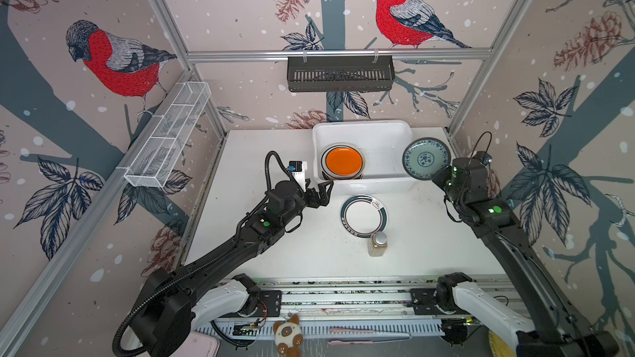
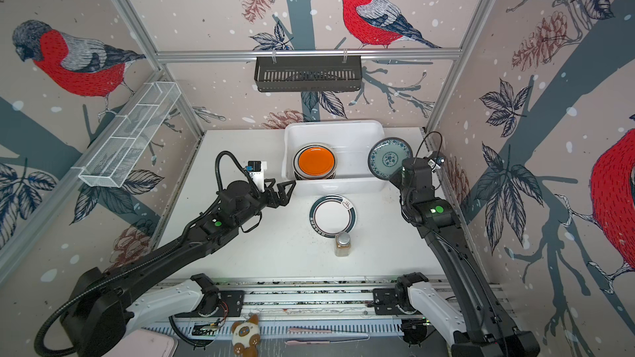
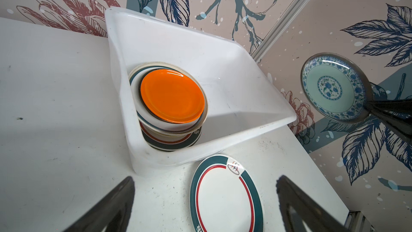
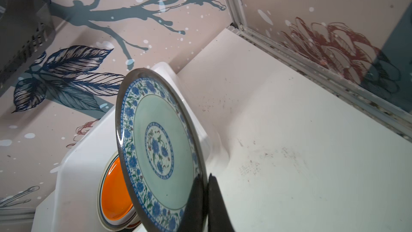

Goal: Place the plates into the plastic bin on the countertop
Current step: 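Carry the blue-floral plate with the right gripper over the bin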

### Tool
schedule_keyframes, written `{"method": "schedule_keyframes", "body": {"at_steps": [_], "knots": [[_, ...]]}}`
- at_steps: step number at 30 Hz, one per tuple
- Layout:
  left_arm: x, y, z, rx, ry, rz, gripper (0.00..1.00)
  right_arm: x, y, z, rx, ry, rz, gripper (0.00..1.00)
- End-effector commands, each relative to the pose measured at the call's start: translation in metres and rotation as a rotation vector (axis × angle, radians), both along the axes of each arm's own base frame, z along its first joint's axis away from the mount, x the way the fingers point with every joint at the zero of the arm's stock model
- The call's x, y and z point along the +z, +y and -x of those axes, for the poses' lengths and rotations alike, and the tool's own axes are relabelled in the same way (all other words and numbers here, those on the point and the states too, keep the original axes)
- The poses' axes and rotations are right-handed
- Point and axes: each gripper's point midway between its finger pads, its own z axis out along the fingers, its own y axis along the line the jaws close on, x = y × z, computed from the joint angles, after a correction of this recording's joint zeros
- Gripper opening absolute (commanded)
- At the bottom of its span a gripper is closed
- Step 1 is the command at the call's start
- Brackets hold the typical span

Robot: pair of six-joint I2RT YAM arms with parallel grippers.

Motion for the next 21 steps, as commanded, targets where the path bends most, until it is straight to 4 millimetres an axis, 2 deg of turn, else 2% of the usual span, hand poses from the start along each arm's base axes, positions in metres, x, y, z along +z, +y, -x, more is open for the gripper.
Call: {"method": "schedule_keyframes", "body": {"at_steps": [1, 5, 8, 13, 16, 21], "knots": [[0.008, 0.003, -0.003, 0.022, -0.015, 0.005, 0.98, 0.031, 0.027, -0.028, 0.092, -0.105, 0.002, 0.00], [0.005, 0.011, -0.001, 0.051, -0.005, -0.009, 0.98, 0.026, 0.082, -0.062, 0.270, -0.062, -0.003, 0.00], [0.000, 0.016, 0.002, 0.068, 0.012, -0.019, 0.98, 0.008, 0.121, -0.084, 0.340, -0.011, 0.027, 0.00], [-0.004, 0.025, 0.007, 0.095, 0.029, -0.030, 0.98, -0.036, 0.176, -0.111, 0.462, 0.080, 0.033, 0.00], [-0.004, 0.032, 0.010, 0.114, 0.031, -0.043, 0.98, -0.063, 0.196, -0.127, 0.496, 0.143, 0.065, 0.00], [-0.009, 0.042, 0.010, 0.147, 0.049, -0.099, 0.98, -0.104, 0.209, -0.158, 0.488, 0.284, 0.184, 0.00]]}}
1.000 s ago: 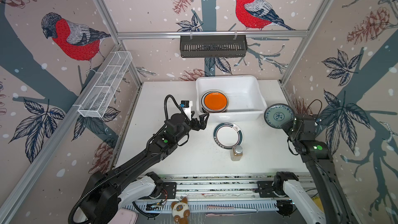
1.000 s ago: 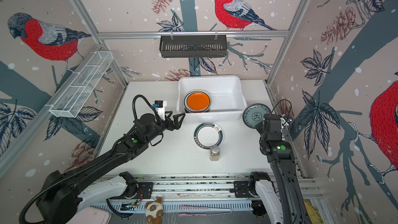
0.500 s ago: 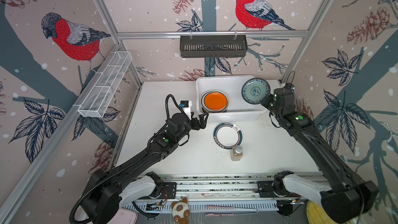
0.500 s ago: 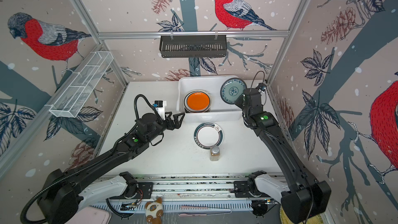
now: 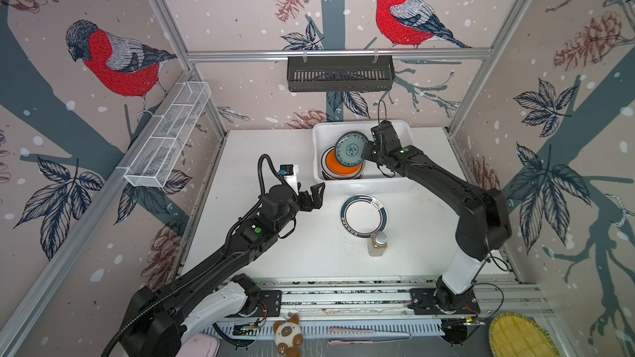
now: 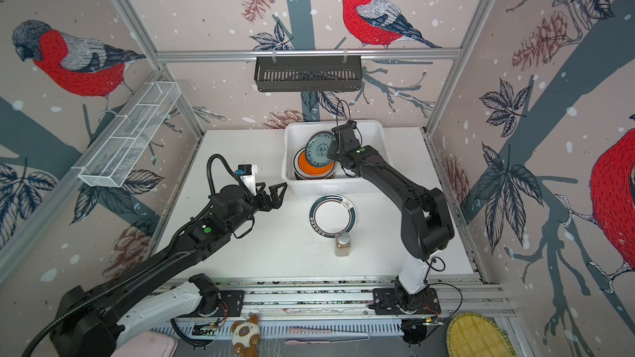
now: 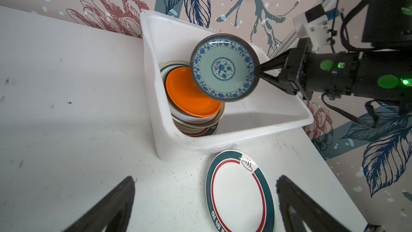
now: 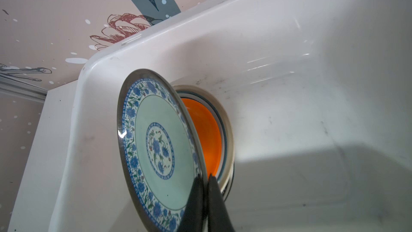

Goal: Place the plates into the plastic bin on the countertop
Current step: 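Carry the blue-floral plate with the right gripper over the bin, then lower the blue-floral plate onto the bin stack and open the right gripper, then move the right gripper back toward the green-rimmed white plate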

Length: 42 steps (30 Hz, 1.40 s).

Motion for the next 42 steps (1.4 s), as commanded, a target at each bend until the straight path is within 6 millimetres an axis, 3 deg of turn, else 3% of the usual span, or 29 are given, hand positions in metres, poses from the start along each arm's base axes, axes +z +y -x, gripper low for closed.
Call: {"method": "schedule_keyframes", "body": {"at_steps": [1, 8, 14, 15, 17, 21, 22, 24, 30, 35, 38, 42], "knots": [[-0.006, 0.012, -0.001, 0.052, 0.018, -0.047, 0.98, -0.018, 0.000, -0.012, 0.007, 0.040, 0.086, 0.00], [-0.012, 0.018, 0.002, 0.070, 0.035, -0.064, 0.98, -0.068, 0.010, -0.020, 0.030, 0.141, 0.091, 0.00], [-0.012, 0.020, 0.003, 0.072, 0.037, -0.063, 0.98, -0.089, 0.020, -0.021, 0.065, 0.182, 0.074, 0.00], [-0.011, 0.019, 0.004, 0.069, 0.038, -0.063, 0.98, -0.091, 0.019, -0.021, 0.062, 0.188, 0.077, 0.04], [-0.010, 0.019, 0.004, 0.068, 0.036, -0.057, 0.98, -0.089, 0.018, -0.020, 0.062, 0.190, 0.079, 0.27], [-0.008, 0.019, 0.006, 0.066, 0.033, -0.043, 0.98, -0.073, 0.019, -0.017, 0.078, 0.146, 0.086, 0.81], [-0.008, 0.019, 0.006, 0.065, 0.033, -0.043, 0.98, -0.065, 0.018, -0.015, 0.078, 0.123, 0.090, 0.91], [-0.007, 0.019, 0.006, 0.065, 0.033, -0.042, 0.98, -0.052, 0.014, -0.014, 0.072, 0.085, 0.091, 0.99], [-0.014, 0.019, 0.003, 0.072, 0.031, -0.057, 0.98, 0.003, -0.004, -0.002, 0.043, -0.013, 0.114, 0.99], [-0.030, 0.019, -0.004, 0.091, 0.047, -0.098, 0.98, 0.039, -0.031, 0.029, 0.026, -0.099, 0.079, 0.99], [-0.032, 0.014, -0.006, 0.073, 0.058, -0.097, 0.98, 0.040, -0.047, 0.059, 0.055, -0.072, 0.013, 0.99], [-0.040, 0.009, -0.004, 0.054, 0.075, -0.071, 0.98, 0.026, -0.058, 0.109, 0.143, -0.005, -0.145, 1.00]]}}
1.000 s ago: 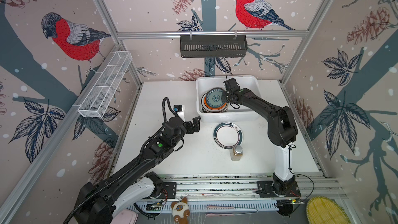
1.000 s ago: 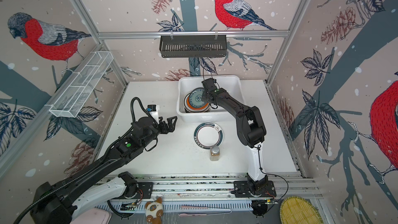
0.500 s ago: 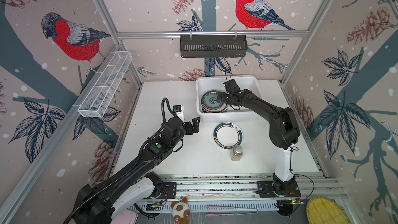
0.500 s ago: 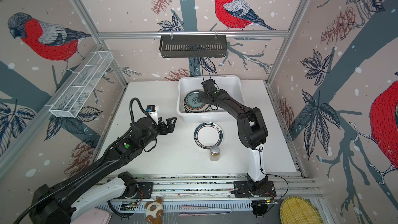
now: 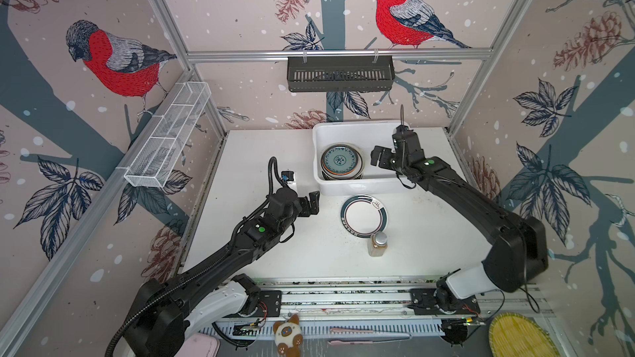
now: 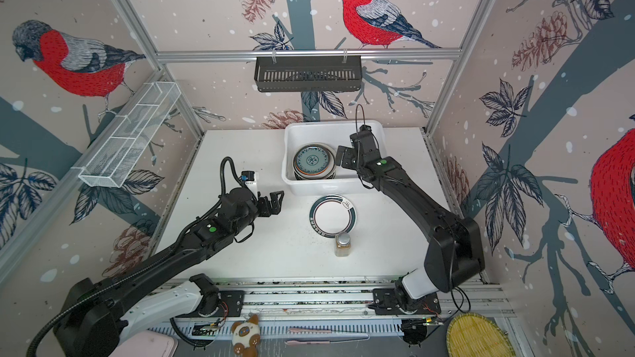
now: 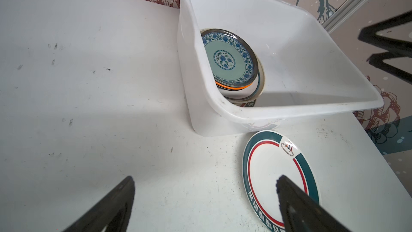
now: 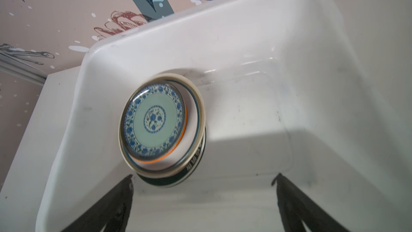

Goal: Place the plates into the plastic bin on the countertop
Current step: 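Move the right gripper back toward the green-rimmed white plate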

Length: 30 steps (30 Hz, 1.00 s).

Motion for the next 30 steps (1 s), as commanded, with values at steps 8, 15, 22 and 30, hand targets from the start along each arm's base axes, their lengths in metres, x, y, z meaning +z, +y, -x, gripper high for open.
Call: {"method": "schedule_keyframes", "body": {"at_steps": [8, 15, 22, 30], "knots": [[0.002, -0.009, 0.000, -0.034, -0.023, 0.059, 0.98, -0.008, -0.015, 0.101, 0.108, 0.012, -0.268, 0.97], [0.006, -0.014, -0.002, -0.047, -0.039, 0.084, 0.98, -0.035, -0.023, 0.134, 0.112, 0.032, -0.321, 0.96], [0.012, -0.020, -0.001, -0.070, -0.044, 0.124, 0.98, -0.083, -0.014, 0.149, 0.120, 0.126, -0.462, 0.90], [0.020, -0.023, -0.001, -0.084, -0.054, 0.136, 0.98, -0.114, -0.009, 0.151, 0.096, 0.181, -0.568, 0.77]]}}
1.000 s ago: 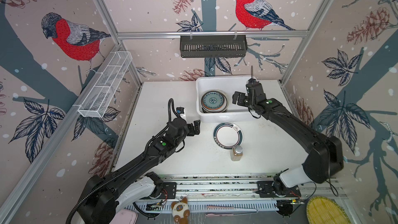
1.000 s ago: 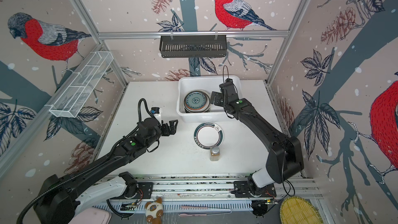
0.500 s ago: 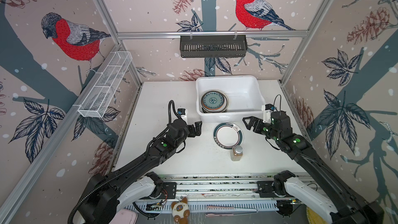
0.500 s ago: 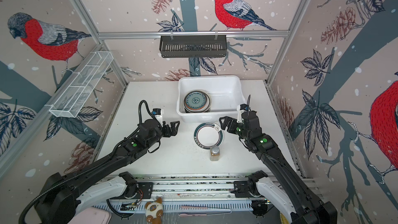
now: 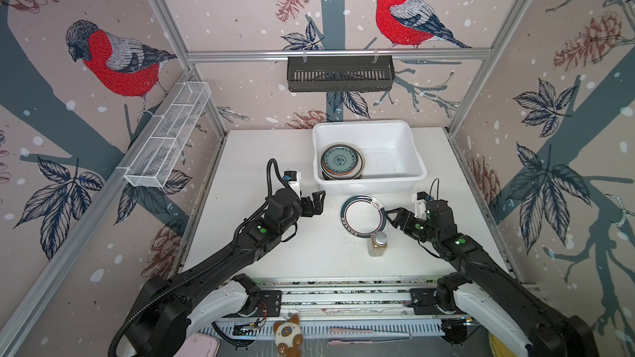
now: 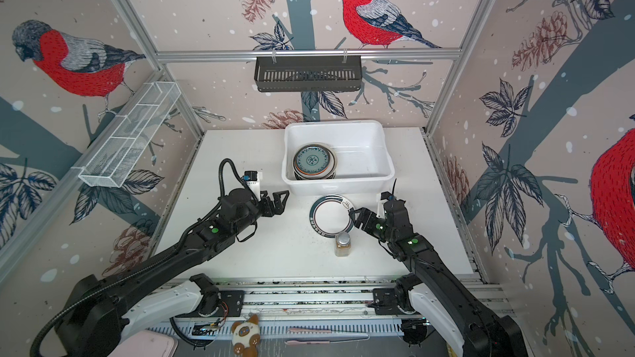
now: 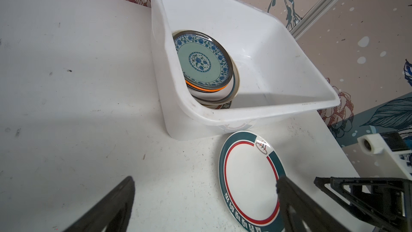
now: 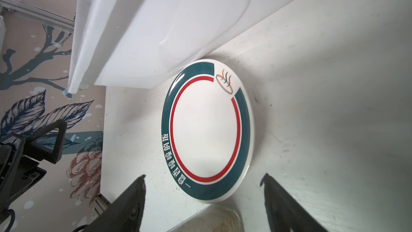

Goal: Place the plates into the plastic bin on the countertop
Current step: 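Move the right gripper back toward the green-rimmed white plate, then grasp the green-rimmed white plate's edge with the right gripper and tilt it up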

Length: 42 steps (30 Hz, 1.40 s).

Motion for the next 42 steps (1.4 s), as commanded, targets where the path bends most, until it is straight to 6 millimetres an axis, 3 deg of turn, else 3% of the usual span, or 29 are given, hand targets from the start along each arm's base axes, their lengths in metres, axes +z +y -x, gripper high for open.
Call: {"method": "schedule_keyframes", "body": {"at_steps": [1, 12, 22, 35, 42], "knots": [[0.015, -0.004, -0.004, -0.003, -0.037, 0.040, 0.98, 0.009, 0.011, -0.007, 0.015, -0.035, -0.094, 0.75], [0.019, -0.008, -0.004, -0.011, -0.024, 0.065, 0.98, -0.034, 0.011, -0.004, 0.025, 0.087, -0.049, 0.63], [0.033, -0.013, -0.006, -0.023, -0.032, 0.088, 0.98, -0.055, 0.006, -0.006, 0.030, 0.094, -0.056, 0.56], [0.031, -0.013, -0.008, -0.012, -0.015, 0.089, 0.98, -0.078, 0.013, -0.015, 0.075, 0.135, -0.038, 0.48], [0.034, -0.012, -0.008, -0.010, -0.020, 0.085, 0.98, -0.085, 0.020, -0.018, 0.095, 0.152, -0.009, 0.36]]}}
